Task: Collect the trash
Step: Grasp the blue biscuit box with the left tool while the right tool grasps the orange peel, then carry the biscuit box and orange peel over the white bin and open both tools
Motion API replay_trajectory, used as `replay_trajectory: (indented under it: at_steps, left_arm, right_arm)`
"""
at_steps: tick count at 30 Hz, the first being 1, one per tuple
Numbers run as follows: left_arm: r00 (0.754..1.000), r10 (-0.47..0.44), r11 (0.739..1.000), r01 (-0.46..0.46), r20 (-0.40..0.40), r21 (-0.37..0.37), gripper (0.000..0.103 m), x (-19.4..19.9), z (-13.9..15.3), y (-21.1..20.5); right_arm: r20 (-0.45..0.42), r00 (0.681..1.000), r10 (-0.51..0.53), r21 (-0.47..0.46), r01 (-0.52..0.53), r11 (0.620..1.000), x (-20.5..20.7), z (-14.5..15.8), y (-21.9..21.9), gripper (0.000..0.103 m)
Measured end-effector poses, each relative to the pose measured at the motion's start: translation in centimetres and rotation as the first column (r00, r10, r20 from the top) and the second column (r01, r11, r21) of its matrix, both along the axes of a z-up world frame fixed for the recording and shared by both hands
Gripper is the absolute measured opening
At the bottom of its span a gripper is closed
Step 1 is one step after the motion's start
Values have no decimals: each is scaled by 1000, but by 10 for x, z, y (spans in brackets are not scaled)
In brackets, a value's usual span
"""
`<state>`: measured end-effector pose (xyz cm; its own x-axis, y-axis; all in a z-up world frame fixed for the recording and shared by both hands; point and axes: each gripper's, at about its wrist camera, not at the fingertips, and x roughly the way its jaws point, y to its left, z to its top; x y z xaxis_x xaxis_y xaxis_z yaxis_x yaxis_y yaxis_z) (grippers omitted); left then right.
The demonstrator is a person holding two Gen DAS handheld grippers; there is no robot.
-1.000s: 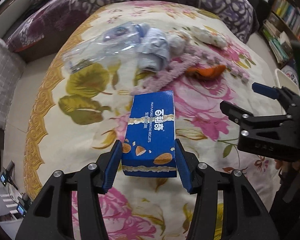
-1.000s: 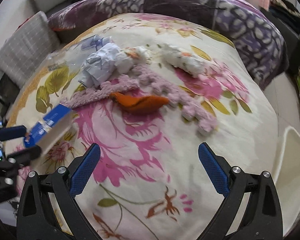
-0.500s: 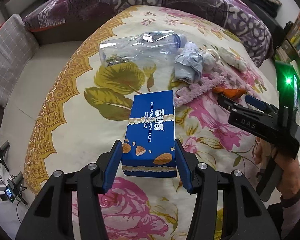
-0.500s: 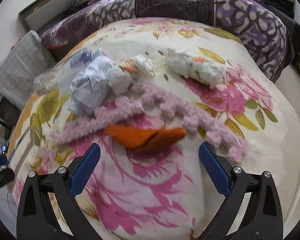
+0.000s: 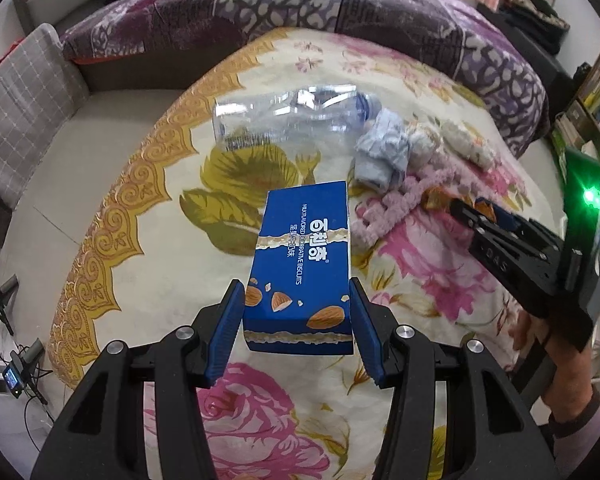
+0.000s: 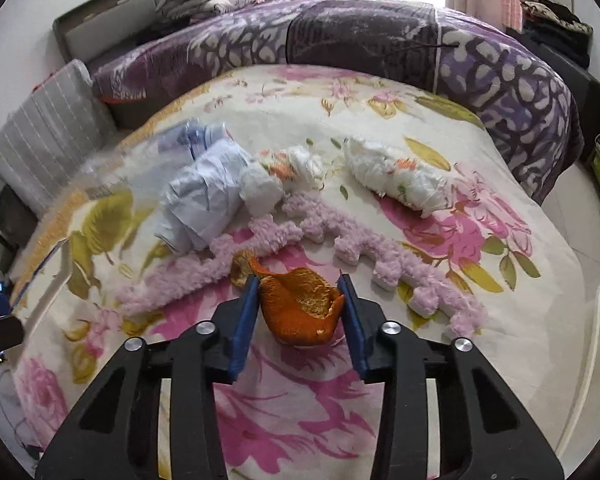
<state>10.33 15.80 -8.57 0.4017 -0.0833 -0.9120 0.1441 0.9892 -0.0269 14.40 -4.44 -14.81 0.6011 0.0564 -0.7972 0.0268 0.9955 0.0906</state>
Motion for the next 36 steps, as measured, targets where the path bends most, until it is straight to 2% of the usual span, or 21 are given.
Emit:
replay_trajectory:
  at_steps: [10, 21, 28, 36]
  left_arm:
    - [990, 60, 998, -56, 131, -34, 52, -1, 27, -11]
    - [962, 111, 993, -96, 250, -71, 52, -4, 52, -33]
    - [952, 103, 993, -80, 287, -89, 52, -7, 61, -58]
    - [952, 50, 996, -24, 303, -87, 52, -12, 62, -97]
  right_arm:
    - [79, 997, 1, 42, -5, 999, -16, 39, -5, 31]
    - [188, 982, -11, 40, 4, 999, -42, 81, -15, 30]
    - [242, 970, -20, 16, 16, 1000, -60, 105, -30, 30]
    - [265, 963, -53, -12, 58, 998, -77, 119, -56, 30]
